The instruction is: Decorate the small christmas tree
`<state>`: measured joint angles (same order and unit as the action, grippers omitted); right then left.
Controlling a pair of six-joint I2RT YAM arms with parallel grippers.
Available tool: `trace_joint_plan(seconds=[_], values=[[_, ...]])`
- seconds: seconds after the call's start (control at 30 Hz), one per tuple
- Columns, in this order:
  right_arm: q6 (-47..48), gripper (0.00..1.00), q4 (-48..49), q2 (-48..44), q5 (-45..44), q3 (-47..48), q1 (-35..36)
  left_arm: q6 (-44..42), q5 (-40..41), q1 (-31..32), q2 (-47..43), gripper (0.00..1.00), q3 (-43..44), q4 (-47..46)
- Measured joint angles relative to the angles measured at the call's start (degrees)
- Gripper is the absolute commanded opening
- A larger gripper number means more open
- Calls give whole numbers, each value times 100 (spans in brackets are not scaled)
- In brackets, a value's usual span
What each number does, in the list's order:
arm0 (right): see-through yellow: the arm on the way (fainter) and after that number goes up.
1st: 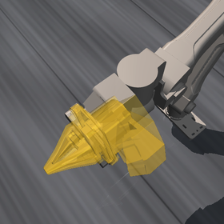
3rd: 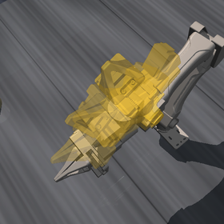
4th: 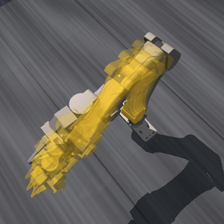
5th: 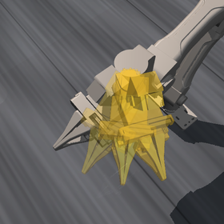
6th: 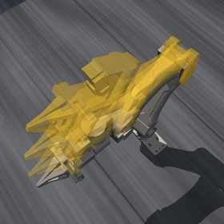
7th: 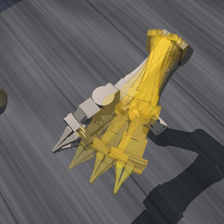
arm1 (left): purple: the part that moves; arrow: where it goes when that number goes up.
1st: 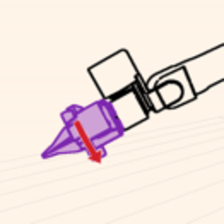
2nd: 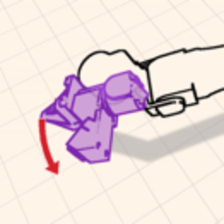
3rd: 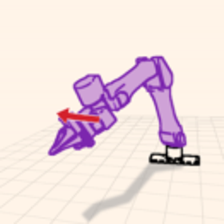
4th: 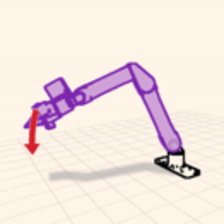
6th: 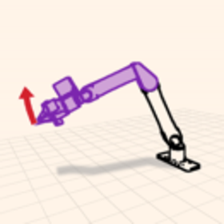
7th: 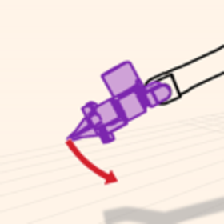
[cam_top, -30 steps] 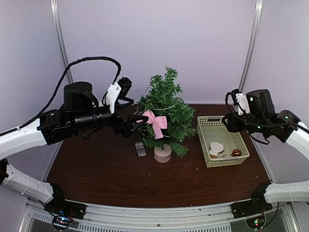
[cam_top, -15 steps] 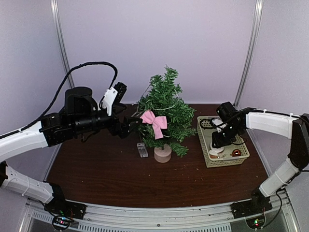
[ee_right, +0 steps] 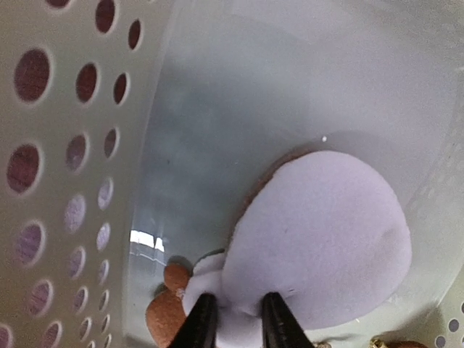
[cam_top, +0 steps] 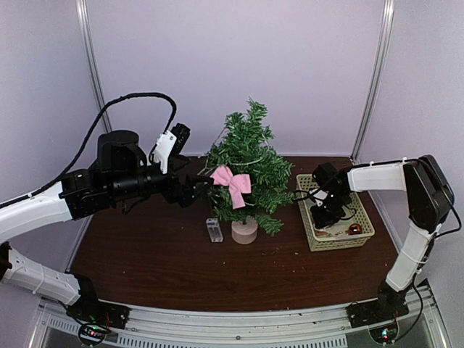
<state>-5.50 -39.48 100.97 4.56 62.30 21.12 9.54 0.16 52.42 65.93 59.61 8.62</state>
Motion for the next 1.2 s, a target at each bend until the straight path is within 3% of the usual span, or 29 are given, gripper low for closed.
trace_joint_plan(seconds=[0.1,0.37,0.53,0.73,1.0,1.2], values=[[9,0,76,98,-74,66,0,0,31,-7,0,98,-4,0],[-44,0,162,-144,-205,79,-2,-4,94,-31,0,98,-11,2],[-111,0,136,-1163,-170,70,-31,-90,57,-31,-4,97,-11,2],[-289,0,149,-2264,284,81,-120,-415,-374,-31,-94,86,-11,7],[-525,0,-372,-3217,1871,345,-72,-2046,-1217,457,-522,81,2,168],[-793,0,-929,-3908,2929,350,328,-3191,-1508,1029,-269,67,374,673]])
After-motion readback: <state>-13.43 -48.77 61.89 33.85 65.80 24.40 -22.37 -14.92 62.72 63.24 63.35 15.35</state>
